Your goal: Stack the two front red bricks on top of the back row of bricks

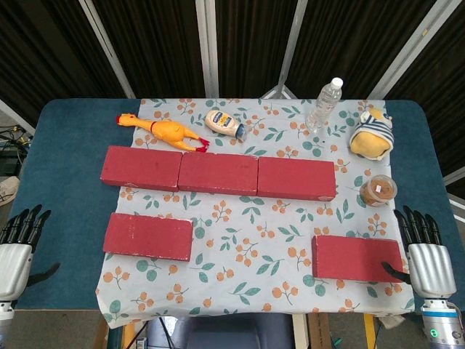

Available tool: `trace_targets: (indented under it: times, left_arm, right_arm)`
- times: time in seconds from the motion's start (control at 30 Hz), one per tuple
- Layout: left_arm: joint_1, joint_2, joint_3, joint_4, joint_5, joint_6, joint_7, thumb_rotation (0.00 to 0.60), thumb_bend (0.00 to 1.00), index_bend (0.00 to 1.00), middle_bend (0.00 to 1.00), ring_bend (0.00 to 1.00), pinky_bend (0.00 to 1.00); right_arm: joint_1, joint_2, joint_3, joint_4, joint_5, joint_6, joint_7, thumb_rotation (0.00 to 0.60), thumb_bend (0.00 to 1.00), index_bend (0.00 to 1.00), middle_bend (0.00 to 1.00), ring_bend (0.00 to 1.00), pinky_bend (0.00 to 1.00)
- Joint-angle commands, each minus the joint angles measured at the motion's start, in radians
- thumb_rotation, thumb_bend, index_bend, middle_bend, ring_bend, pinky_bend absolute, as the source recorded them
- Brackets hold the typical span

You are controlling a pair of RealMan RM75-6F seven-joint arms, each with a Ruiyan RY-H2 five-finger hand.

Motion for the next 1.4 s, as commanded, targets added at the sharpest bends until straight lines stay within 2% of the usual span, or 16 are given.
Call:
trace_targets:
  times: [0.03,0.27,0.43,0.63,0.83,0.97,1.17,1.4]
  left_arm:
    - [0.001,0.002,0.0,-0.001,0.001,0.002,-0.002,0.6,0.0,0.04,0.0,0.0,0.1]
    - [0.007,-0.001,0.007,-0.004,0.022,0.014,0.009,0.6,0.0,0.04,0.0,0.0,0.1]
    - [0.008,0.0,0.005,-0.006,0.007,0.009,0.012,0.6,0.0,0.03,0.0,0.0,0.1]
    - [0.009,-0.002,0.002,-0.01,0.001,0.008,0.026,0.6,0.0,0.03,0.0,0.0,0.1]
    - [-0.002,-0.009,0.001,-0.012,-0.011,-0.019,0.047,0.6,0.0,0.03,0.0,0.0,0.1]
    - [-0.005,-0.009,-0.001,-0.013,-0.016,-0.025,0.051,0.6,0.0,0.03,0.0,0.0,0.1]
    - [-0.004,-0.006,-0.004,-0.012,-0.022,-0.023,0.044,0.6,0.0,0.03,0.0,0.0,0.1]
    - [-0.006,-0.006,-0.005,-0.012,-0.027,-0.026,0.046,0.6,0.0,0.03,0.0,0.0,0.1]
  right_arm:
    - [0.001,0.002,0.0,0.002,0.0,-0.002,0.004,0.6,0.11,0.0,0.02,0.0,0.0]
    - [0.005,0.009,-0.011,-0.004,0.001,-0.023,0.006,0.6,0.11,0.0,0.02,0.0,0.0]
    - [0.007,0.037,-0.03,-0.045,0.022,-0.069,0.024,0.6,0.11,0.0,0.02,0.0,0.0]
    - [0.017,0.094,-0.064,-0.103,0.057,-0.152,-0.026,0.6,0.11,0.0,0.01,0.0,0.0]
    - [0.06,0.179,-0.077,-0.199,0.171,-0.285,-0.152,0.6,0.11,0.0,0.0,0.0,0.0]
    - [0.092,0.204,-0.073,-0.244,0.255,-0.35,-0.221,0.6,0.11,0.0,0.0,0.0,0.0]
    - [0.135,0.202,-0.056,-0.279,0.343,-0.401,-0.285,0.6,0.11,0.0,0.0,0.0,0.0]
    - [0.174,0.174,-0.051,-0.271,0.413,-0.444,-0.317,0.6,0.11,0.0,0.0,0.0,0.0]
